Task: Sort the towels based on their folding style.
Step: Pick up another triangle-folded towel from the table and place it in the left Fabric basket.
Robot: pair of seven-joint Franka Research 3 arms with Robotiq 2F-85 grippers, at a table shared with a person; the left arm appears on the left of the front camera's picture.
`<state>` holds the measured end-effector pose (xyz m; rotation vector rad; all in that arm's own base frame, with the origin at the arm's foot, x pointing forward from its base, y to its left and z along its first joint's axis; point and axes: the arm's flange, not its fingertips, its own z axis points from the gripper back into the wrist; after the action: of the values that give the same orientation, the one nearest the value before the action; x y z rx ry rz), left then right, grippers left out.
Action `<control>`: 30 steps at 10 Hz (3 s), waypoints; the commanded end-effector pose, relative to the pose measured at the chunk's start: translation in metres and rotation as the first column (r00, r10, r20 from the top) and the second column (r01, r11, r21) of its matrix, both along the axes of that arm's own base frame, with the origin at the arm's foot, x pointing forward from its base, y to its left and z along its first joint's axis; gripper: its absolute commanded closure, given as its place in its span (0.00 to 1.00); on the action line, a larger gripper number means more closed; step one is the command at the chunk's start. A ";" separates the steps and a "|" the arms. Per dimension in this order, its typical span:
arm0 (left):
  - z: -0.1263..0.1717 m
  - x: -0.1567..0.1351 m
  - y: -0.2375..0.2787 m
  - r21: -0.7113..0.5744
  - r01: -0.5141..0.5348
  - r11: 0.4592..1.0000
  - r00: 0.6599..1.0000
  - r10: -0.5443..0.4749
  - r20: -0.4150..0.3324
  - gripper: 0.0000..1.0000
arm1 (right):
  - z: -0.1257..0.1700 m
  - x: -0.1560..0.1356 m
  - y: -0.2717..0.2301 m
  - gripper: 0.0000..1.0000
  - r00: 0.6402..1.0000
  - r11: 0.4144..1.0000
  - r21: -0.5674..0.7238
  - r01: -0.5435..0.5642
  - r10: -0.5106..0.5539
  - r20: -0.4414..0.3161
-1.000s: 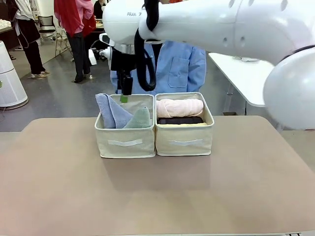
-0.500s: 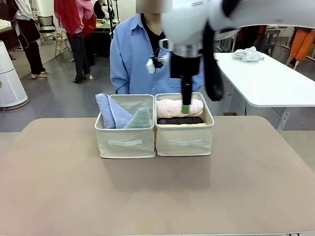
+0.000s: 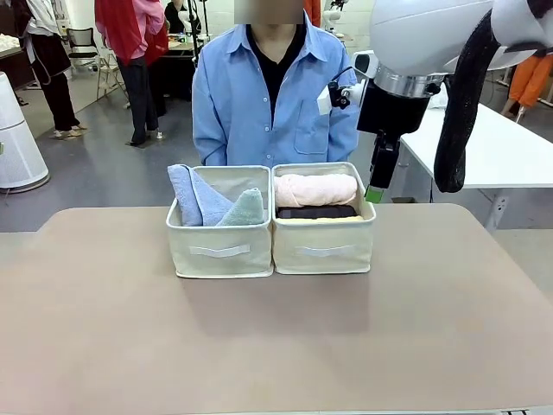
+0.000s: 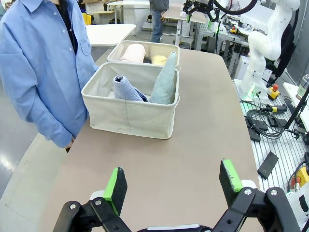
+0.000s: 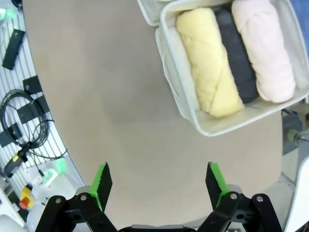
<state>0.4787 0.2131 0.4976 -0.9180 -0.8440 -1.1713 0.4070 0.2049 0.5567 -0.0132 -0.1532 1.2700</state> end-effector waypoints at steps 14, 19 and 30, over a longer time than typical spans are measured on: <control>0.002 -0.001 -0.001 0.006 -0.006 1.000 1.000 0.006 0.003 0.00 | -0.002 -0.018 -0.319 0.00 0.963 0.593 0.765 -0.250 0.070 0.260; 0.002 -0.001 -0.001 0.006 -0.006 1.000 1.000 0.006 0.003 0.00 | -0.003 -0.035 -0.405 0.00 0.958 0.522 0.832 -0.187 -0.091 0.272; 0.002 -0.001 -0.001 0.006 -0.006 1.000 1.000 0.006 0.003 0.00 | -0.007 -0.045 -0.397 0.00 0.963 0.552 0.818 -0.162 -0.094 0.254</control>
<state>0.4789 0.2128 0.4976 -0.9182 -0.8439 -1.1717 0.3642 -0.1930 0.5528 0.6567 -0.9999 1.1097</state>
